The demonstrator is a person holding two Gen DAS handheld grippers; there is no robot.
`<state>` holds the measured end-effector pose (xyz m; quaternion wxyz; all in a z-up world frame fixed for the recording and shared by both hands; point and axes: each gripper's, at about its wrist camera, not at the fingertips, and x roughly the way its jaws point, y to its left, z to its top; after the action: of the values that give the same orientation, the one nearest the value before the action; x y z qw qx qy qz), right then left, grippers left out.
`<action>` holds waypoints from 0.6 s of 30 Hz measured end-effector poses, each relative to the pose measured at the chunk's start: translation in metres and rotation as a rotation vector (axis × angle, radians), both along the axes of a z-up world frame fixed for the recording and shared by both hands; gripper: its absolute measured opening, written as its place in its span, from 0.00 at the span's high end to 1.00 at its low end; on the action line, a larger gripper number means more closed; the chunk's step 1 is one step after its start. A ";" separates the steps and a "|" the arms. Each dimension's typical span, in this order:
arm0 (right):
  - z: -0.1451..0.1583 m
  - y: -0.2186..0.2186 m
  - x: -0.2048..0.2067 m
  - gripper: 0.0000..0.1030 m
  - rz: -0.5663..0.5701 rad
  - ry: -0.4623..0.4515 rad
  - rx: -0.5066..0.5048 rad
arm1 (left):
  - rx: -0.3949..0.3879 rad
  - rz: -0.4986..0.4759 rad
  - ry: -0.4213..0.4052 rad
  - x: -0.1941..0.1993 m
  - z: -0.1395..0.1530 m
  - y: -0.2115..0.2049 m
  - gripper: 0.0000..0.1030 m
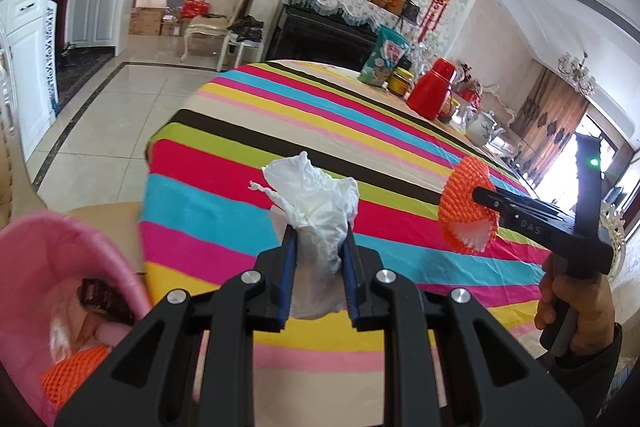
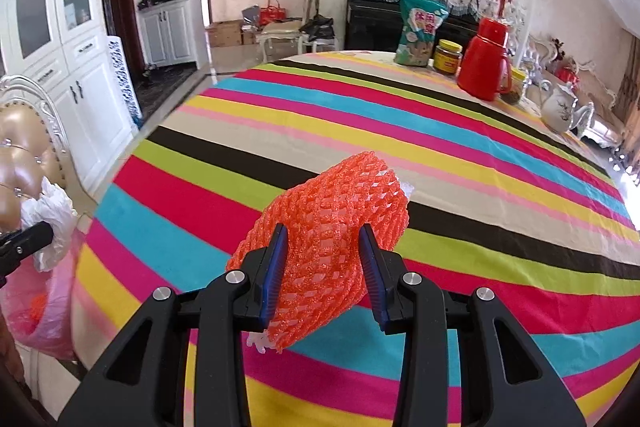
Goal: Collect trash
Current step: 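Carry the foam net and tissue over the pink wastebasket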
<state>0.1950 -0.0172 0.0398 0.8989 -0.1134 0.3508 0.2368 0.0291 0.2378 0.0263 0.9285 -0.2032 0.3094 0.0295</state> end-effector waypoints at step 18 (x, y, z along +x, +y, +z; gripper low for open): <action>0.012 0.048 -0.075 0.64 0.122 -0.020 0.008 | 0.041 0.162 -0.046 -0.095 0.022 0.059 0.80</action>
<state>0.1202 0.0306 0.0514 0.8866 -0.1333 0.3335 0.2915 -0.0660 0.2973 0.0486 0.9339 -0.2093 0.2697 0.1063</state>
